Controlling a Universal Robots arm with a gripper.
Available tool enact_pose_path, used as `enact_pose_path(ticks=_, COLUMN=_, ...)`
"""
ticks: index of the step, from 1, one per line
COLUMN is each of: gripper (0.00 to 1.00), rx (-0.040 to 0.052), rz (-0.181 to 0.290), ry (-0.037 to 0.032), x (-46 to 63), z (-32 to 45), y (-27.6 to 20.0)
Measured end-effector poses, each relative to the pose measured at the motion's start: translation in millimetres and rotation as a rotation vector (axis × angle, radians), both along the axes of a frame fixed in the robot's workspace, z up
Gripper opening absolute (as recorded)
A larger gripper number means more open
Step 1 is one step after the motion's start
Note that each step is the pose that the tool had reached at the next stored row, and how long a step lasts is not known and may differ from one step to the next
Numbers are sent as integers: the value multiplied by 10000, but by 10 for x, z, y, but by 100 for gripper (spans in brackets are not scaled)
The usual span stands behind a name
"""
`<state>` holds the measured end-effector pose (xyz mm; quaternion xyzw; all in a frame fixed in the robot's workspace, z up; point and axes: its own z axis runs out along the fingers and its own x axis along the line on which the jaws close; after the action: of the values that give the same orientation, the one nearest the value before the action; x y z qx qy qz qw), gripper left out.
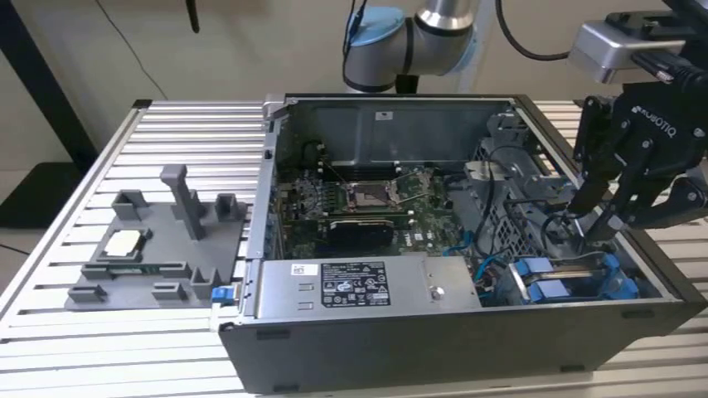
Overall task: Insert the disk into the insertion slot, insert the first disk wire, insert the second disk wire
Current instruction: 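Insert the disk into the insertion slot, then insert the first disk wire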
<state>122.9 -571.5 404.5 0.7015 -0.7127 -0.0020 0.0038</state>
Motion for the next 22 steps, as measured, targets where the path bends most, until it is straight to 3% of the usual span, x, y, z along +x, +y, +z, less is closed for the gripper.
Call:
enact_pose_path(ticks=5, gripper=41, rx=2, rz=2, ry=0, x=-1, z=74, y=15)
enact_pose_path(ticks=10, gripper=41, rx=53, rz=4, ry=0, x=-32, z=71, y=72)
enact_pose_path(ticks=18, gripper=41, rx=86, rz=18, ry=-3, x=-139, z=43, y=209)
enact_pose_path(ticks=22, gripper=41, rx=104, rz=27, ry=-3, x=-172, z=38, y=226)
